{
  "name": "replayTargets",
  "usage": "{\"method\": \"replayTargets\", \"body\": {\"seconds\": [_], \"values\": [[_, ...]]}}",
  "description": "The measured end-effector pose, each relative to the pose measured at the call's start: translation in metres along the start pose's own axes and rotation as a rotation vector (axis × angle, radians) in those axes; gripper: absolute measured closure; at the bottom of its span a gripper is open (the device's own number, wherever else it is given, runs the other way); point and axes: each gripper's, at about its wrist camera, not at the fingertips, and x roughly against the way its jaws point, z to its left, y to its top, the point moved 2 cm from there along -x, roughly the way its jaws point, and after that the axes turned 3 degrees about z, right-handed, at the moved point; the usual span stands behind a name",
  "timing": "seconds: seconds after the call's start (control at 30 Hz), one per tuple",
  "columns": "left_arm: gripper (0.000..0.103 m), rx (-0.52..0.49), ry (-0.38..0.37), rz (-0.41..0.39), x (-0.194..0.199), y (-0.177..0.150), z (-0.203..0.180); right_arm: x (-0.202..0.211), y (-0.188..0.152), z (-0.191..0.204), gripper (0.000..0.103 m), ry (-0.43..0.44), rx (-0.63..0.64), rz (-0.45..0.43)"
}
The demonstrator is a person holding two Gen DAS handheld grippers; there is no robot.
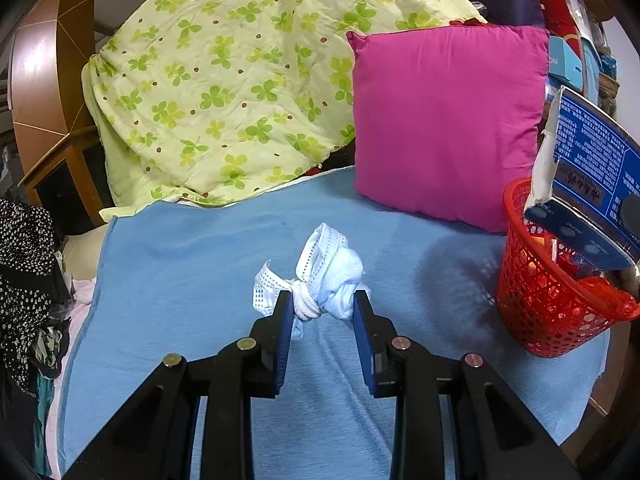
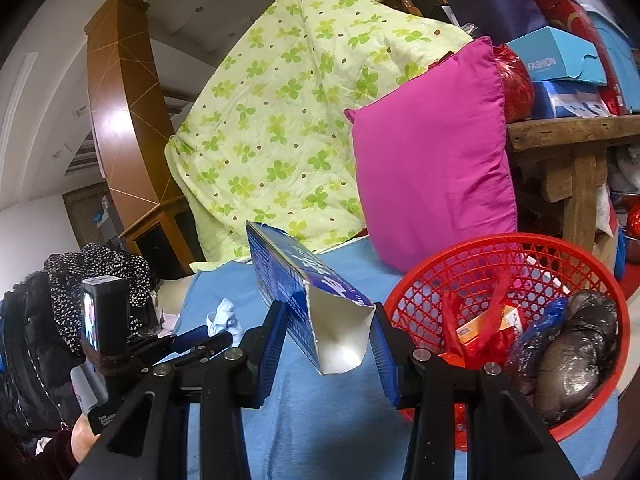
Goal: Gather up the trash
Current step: 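Carry the white tissue and toothpaste box over the red basket with both tools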
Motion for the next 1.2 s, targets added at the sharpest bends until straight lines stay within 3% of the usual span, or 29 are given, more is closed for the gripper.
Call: {"method": "replayTargets", "body": {"seconds": [1.2], "values": [[0.071,-0.077,-0.032,0.024,-0.008,-0.009,-0.03,0.028,0.006,-0.034,0.059,-0.062,-0.084,-0.07]]}}
